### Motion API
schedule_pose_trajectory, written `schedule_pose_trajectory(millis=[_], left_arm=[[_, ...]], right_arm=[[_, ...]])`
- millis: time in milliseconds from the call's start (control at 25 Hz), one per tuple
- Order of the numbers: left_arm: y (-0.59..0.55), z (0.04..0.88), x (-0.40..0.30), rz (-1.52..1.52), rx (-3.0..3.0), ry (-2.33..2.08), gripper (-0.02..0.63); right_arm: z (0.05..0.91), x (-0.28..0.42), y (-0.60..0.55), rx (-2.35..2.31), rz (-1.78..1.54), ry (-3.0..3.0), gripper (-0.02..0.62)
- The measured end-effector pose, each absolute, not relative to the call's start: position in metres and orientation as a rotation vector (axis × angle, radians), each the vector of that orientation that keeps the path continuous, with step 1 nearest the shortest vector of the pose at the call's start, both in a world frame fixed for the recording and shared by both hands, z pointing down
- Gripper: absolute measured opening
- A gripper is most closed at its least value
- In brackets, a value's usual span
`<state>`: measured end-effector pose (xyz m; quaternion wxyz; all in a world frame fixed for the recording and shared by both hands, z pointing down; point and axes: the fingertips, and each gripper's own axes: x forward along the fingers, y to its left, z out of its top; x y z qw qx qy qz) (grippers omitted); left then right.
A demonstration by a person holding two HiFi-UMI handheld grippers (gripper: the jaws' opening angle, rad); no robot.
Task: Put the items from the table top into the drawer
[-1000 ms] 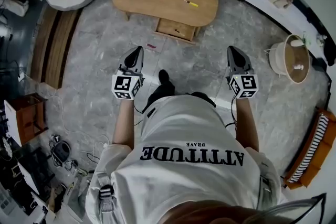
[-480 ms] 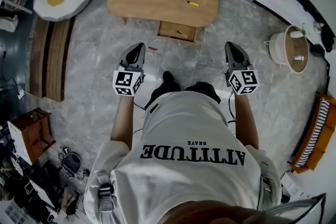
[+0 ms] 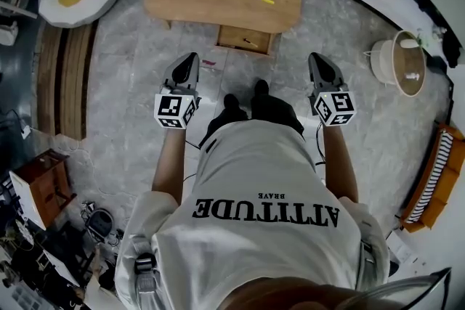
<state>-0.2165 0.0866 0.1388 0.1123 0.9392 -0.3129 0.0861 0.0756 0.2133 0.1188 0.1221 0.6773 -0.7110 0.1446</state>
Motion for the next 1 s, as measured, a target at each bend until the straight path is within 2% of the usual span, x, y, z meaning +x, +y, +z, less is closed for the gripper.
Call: schedule_pose_trajectory(millis=[440, 1000], left_arm=[[0.066, 0.148, -0.179, 0.317, 2.713, -0.996, 0.021], [0.003, 0.186, -0.076, 0.382, 2.570, -1.156, 0.021]], right_arm=[[0.144, 0.113, 0.160, 1.843, 0.396, -2.144, 0.020], [0.196, 0.203, 0.045, 1.534, 0.457, -2.240, 0.020]])
